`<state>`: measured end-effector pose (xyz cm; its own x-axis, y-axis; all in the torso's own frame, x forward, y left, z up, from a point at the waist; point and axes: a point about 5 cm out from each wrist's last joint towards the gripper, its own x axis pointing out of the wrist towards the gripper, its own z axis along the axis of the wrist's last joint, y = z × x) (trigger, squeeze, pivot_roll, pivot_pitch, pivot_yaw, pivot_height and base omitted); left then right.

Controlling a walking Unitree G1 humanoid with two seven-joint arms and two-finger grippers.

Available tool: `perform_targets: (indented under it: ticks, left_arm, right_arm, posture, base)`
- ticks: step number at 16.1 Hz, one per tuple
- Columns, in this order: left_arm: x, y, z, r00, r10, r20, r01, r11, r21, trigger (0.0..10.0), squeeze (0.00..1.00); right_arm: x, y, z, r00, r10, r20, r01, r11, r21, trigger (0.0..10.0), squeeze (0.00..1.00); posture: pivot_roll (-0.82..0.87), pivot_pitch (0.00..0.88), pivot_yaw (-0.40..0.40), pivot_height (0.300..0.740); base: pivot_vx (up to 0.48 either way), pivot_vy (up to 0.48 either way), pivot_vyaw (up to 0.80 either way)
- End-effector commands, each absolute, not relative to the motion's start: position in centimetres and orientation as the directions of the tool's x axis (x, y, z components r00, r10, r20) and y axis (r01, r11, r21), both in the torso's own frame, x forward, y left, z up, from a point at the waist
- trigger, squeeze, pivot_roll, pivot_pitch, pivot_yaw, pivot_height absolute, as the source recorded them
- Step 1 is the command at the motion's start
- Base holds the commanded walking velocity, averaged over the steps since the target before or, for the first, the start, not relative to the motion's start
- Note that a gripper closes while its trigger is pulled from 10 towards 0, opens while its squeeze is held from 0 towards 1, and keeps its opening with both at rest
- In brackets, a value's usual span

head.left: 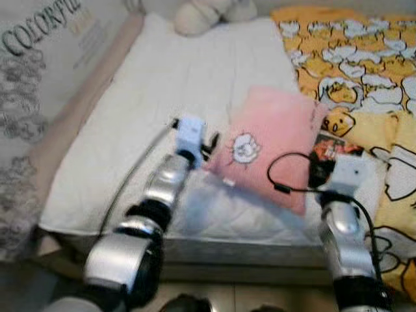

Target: Clean up the room

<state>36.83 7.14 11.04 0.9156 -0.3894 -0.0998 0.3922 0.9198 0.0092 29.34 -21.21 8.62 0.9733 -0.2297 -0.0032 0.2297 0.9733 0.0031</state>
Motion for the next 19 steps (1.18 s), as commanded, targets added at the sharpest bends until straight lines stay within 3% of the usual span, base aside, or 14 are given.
perform_targets:
  ticks: [1, 3, 17, 18, 19]
  left_arm:
    - [36.9, 7.7, 11.0, 0.93, -0.354, -0.095, 0.352, 0.935, -0.045, 10.0, 1.0]
    - [36.8, 7.7, 11.0, 0.93, -0.358, -0.08, 0.355, 0.934, -0.049, 10.0, 1.0]
    - [37.1, 7.8, 11.7, 0.962, -0.27, -0.04, 0.266, 0.96, -0.088, 10.0, 1.0]
    - [37.0, 7.3, 11.7, 0.956, -0.289, -0.052, 0.285, 0.956, -0.076, 10.0, 0.88]
    - [37.1, 7.2, 12.0, 0.954, -0.297, -0.046, 0.293, 0.953, -0.074, 10.0, 0.0]
  right_arm:
    - [29.2, -21.1, 8.8, 0.972, -0.234, 0.008, 0.234, 0.972, 0.008, 10.0, 0.0]
    - [29.0, -21.2, 8.5, 0.97, -0.242, -0.003, 0.242, 0.97, 0.023, 10.0, 0.0]
    - [29.7, -20.1, 9.1, 0.987, -0.158, 0.004, 0.158, 0.987, -0.009, 10.0, 0.0]
    - [29.9, -20.1, 9.3, 0.987, -0.158, -0.001, 0.158, 0.987, 0.004, 10.0, 0.0]
    - [30.0, -20.3, 9.3, 0.985, -0.17, -0.007, 0.17, 0.985, 0.002, 10.0, 0.0]
  posture:
    - [-0.08, 0.0, 0.067, 0.723]
    - [-0.08, 0.0, 0.065, 0.723]
    - [-0.07, 0.0, 0.055, 0.731]
    - [-0.07, 0.0, 0.055, 0.74]
    - [-0.07, 0.0, 0.053, 0.74]
  base:
    - [0.0, 0.0, 0.0]
    - [0.0, 0.0, 0.0]
    - [0.478, 0.0, 0.03]
    - [0.0, 0.0, 0.42]
    - [0.0, 0.0, 0.0]
